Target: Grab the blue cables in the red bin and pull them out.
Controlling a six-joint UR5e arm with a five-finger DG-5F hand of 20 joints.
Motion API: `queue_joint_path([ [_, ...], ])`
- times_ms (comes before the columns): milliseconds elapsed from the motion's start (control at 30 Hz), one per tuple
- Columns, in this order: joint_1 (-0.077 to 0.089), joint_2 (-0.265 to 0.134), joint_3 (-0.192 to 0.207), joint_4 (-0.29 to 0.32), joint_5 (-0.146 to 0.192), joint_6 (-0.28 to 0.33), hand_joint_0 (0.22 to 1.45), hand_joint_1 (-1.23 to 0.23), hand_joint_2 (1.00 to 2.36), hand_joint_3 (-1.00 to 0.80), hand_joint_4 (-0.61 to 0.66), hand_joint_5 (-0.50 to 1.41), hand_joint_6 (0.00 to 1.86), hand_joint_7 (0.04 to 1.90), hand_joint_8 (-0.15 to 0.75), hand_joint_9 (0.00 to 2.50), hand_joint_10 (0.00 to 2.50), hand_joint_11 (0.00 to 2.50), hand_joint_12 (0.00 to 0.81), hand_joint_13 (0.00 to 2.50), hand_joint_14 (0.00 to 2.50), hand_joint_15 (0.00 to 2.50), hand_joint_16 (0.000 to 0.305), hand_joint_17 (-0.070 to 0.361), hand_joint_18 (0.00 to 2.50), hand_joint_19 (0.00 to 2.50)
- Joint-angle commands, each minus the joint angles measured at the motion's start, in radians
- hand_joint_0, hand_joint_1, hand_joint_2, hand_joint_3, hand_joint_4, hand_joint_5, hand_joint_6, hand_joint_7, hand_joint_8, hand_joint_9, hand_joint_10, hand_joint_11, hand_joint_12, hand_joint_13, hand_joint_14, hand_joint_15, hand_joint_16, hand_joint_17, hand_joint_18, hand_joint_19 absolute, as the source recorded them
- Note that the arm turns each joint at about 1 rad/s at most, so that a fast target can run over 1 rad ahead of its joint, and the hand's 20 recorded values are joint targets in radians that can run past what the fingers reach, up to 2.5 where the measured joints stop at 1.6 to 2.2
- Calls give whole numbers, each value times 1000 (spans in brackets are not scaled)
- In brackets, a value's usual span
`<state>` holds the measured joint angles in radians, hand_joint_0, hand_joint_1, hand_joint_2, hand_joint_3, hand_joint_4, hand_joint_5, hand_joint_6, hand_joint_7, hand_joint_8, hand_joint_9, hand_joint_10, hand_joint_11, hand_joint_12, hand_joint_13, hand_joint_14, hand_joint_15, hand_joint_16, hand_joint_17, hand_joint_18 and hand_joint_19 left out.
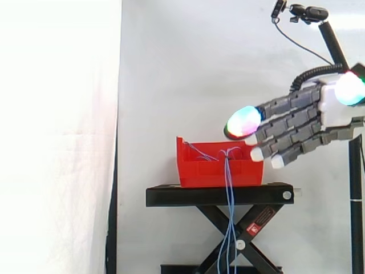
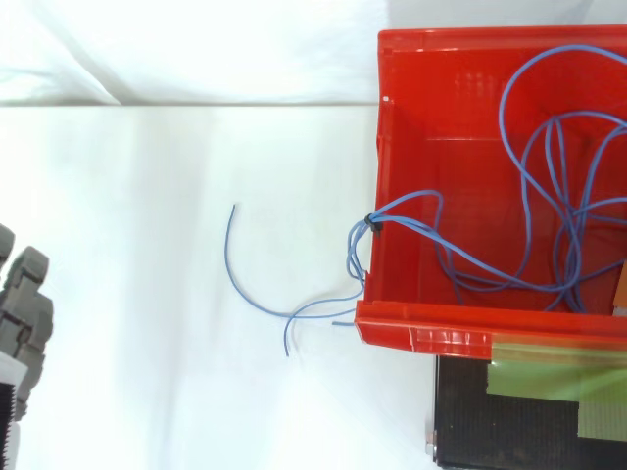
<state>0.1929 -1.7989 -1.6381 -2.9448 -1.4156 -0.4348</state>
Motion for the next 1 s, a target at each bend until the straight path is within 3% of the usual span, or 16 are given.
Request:
queue_joint_path([
  [0, -1, -20, 0, 26, -2, -12, 664, -859, 1000, -1000, 138, 245, 8, 200, 218, 218, 0, 0, 365, 203, 4, 106, 58, 132, 210, 288],
  [200, 2, -20, 0, 38, 1, -115, 674, -862, 1000, -1000, 153, 285, 8, 224, 221, 247, 0, 0, 363, 215, 4, 111, 58, 130, 211, 296],
  [300, 3, -19, 0, 50, 3, -272, 679, -866, 1000, -1000, 153, 316, 9, 246, 224, 264, 0, 6, 362, 216, 4, 108, 57, 129, 208, 301],
  [433, 3, -19, 1, 44, 4, -431, 679, -866, 1000, -1000, 152, 315, 9, 248, 224, 269, 0, 16, 361, 217, 4, 111, 58, 129, 214, 298],
  [533, 3, -19, 0, 23, 0, -502, 680, -865, 1000, -1000, 151, 311, 9, 249, 223, 269, 0, 9, 361, 219, 4, 112, 58, 130, 219, 294],
  [600, 3, -19, 1, 27, -2, -523, 681, -863, 1000, -1000, 149, 311, 9, 248, 223, 271, 0, 22, 363, 219, 4, 112, 58, 131, 217, 294],
  [667, 7, -20, 3, 33, -37, -535, 682, -860, 1000, -1000, 152, 317, 9, 249, 225, 284, 0, 18, 363, 219, 4, 113, 58, 131, 216, 296],
  [700, 7, -20, 3, 33, -37, -535, 682, -858, 1000, -1000, 152, 318, 9, 250, 225, 285, 0, 27, 362, 217, 4, 117, 58, 130, 213, 298],
  [767, 11, -20, 3, 52, -83, -534, 684, -857, 1000, -1000, 151, 317, 9, 249, 225, 287, 0, 34, 359, 212, 5, 119, 57, 128, 205, 299],
  [800, 16, -54, 4, 118, -126, -523, 683, -858, 1000, -1000, 152, 317, 9, 246, 225, 288, 0, 29, 360, 212, 5, 119, 57, 128, 201, 298],
  [867, 17, -66, 3, 153, -143, -512, 685, -857, 1000, -1000, 149, 317, 9, 248, 226, 288, 2, 28, 361, 212, 4, 116, 57, 128, 199, 300],
  [900, 17, -92, 3, 201, -155, -496, 685, -857, 1000, -1000, 151, 322, 9, 251, 226, 289, 0, 30, 361, 211, 4, 119, 57, 128, 198, 299],
  [967, 17, -103, 4, 224, -158, -488, 686, -857, 1000, -1000, 153, 325, 9, 247, 226, 291, 0, 30, 361, 211, 4, 116, 57, 128, 194, 300],
])
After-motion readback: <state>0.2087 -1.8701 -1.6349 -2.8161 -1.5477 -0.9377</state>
